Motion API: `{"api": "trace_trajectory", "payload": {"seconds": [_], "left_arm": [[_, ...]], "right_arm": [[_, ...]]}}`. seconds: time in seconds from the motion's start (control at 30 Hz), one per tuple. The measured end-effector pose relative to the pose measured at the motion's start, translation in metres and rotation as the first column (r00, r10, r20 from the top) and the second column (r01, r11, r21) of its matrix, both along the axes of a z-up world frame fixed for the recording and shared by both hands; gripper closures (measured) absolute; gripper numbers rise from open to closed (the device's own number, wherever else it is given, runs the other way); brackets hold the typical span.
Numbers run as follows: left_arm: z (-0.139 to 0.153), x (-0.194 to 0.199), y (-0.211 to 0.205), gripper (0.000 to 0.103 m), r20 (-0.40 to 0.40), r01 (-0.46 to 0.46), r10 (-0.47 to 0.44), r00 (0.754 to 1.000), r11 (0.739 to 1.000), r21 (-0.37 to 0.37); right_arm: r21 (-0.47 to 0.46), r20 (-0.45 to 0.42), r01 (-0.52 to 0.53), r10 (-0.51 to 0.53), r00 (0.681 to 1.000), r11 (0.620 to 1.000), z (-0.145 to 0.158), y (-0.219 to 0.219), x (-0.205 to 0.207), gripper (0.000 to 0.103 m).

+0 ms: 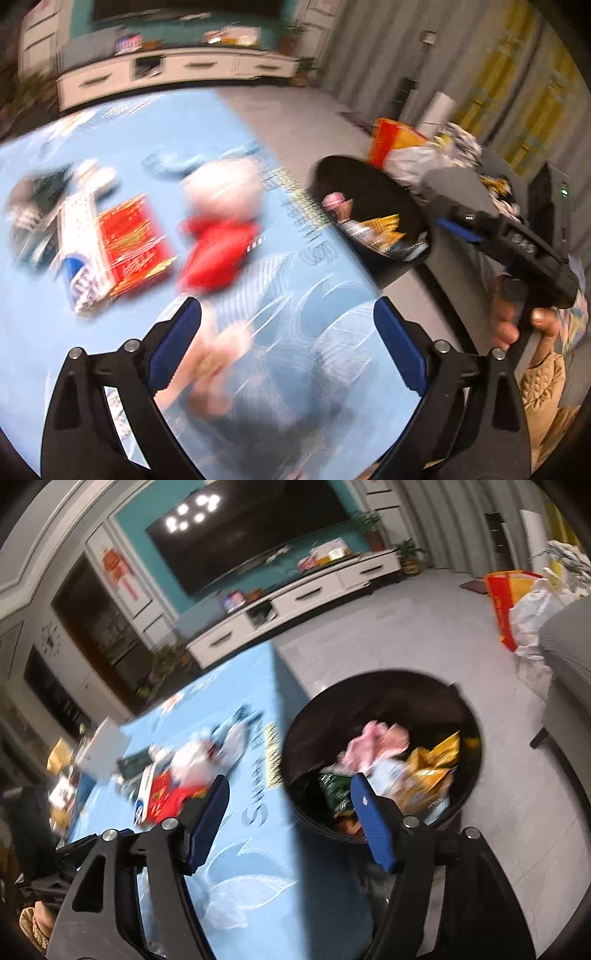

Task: Collect trash
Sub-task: 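Carry the green bag and red packet over the black bin and release both, then move both tools back over the remaining trash on the table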

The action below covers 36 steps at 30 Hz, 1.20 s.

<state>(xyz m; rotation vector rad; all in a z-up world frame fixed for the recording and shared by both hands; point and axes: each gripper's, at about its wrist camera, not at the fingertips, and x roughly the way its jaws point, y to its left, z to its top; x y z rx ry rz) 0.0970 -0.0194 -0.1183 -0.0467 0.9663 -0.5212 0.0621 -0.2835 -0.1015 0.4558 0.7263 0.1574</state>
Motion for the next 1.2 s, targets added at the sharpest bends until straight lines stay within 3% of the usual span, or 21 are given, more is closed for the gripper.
{"api": "trace_trajectory", "payload": {"seconds": [0.2,0.4,0.67,1.2], "left_arm": [[-0.013,-0.026,0.089,0.008,-0.048,-0.217,0.217,0.975,0.976,-0.004],[-0.026,-0.051,0.145,0.007,-0.096,-0.333,0.329,0.939,0.942,-0.032],[-0.036,-0.064,0.166,0.007,-0.120,-0.362,0.353,0.928,0.930,-0.066],[-0.048,-0.045,0.172,0.007,-0.139,-0.382,0.367,0.920,0.919,-0.098]], "right_arm": [[-0.050,-0.027,-0.108,0.107,0.994,0.993,0.004,0.052,-0.007,0.034],[-0.091,-0.043,-0.181,0.178,0.983,0.979,0.010,0.091,-0.010,0.034],[-0.124,-0.075,-0.226,0.218,0.973,0.966,0.009,0.122,-0.003,0.034],[-0.131,-0.099,-0.273,0.262,0.960,0.953,-0.003,0.143,0.021,0.034]]}}
